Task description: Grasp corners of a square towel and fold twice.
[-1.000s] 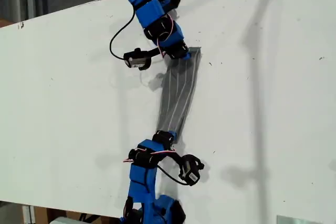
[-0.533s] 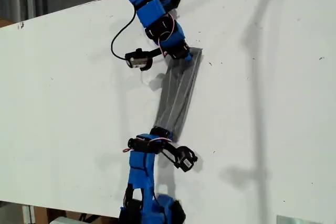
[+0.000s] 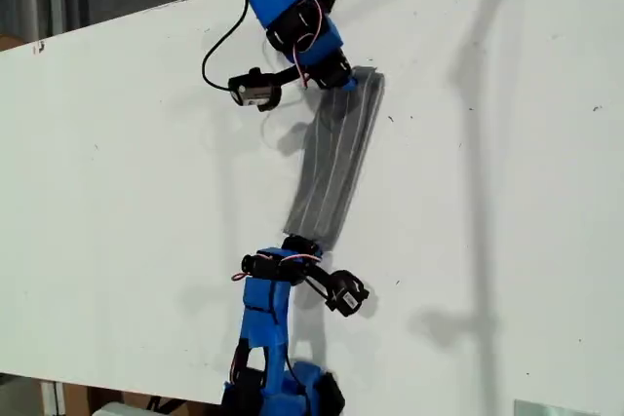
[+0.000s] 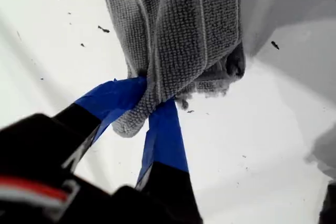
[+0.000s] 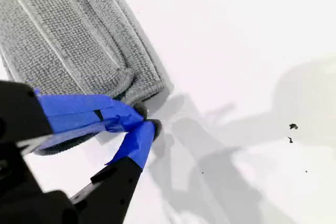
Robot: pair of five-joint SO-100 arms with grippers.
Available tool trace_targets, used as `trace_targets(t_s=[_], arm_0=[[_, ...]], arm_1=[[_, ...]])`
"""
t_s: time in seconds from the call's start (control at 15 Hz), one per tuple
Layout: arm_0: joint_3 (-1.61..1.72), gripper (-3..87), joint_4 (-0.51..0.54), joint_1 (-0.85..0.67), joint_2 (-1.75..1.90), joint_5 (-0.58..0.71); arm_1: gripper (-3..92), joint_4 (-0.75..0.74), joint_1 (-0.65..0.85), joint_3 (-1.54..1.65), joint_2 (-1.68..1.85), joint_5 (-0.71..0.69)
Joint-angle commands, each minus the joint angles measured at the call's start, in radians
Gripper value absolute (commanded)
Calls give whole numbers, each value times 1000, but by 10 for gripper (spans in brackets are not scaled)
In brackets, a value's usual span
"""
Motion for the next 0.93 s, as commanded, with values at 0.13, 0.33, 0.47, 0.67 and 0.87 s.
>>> trace_targets(t_s=[0.13, 0.33, 0.47, 0.67, 0.87], arm_0=[[-14, -2, -20, -9, 26, 12], [-37, 163, -6, -3, 43, 28], [-37, 196, -2, 2, 84, 21], [32, 225, 3, -8, 170, 20], [146, 224, -26, -25, 264, 17]], arm_1=[[-2, -120, -26, 61, 31, 26], [216, -117, -31, 60, 34, 23], [268, -106, -23, 64, 32, 31], [293, 46, -46, 67, 97, 147], [276, 160, -75, 104, 290, 222]])
